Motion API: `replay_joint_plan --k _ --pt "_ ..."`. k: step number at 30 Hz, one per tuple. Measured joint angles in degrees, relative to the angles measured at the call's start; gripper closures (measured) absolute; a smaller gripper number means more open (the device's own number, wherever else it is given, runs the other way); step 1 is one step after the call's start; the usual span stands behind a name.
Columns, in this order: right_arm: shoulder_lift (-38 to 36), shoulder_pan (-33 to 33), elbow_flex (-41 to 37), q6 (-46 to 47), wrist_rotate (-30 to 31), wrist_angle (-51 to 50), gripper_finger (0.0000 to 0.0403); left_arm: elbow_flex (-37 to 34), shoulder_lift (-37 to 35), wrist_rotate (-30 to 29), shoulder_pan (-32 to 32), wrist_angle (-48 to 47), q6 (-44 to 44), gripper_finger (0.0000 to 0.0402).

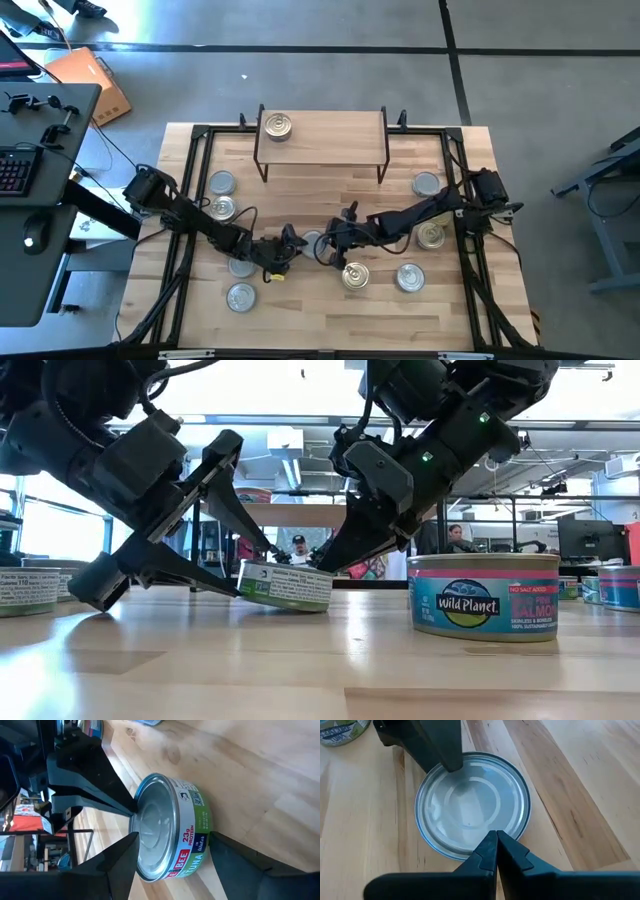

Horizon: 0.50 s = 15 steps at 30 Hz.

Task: Stack canned seafood by type on shelf
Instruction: Put the green and white tuna can on the shelf

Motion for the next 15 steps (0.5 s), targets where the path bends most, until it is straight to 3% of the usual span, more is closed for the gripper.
replay_joint_plan --k 15 --pt "-0.1 0.0 0.0 0.9 -0.2 -0.6 0.0403 0.0 2.1 -2.1 0.0 0.4 3.9 0.0170"
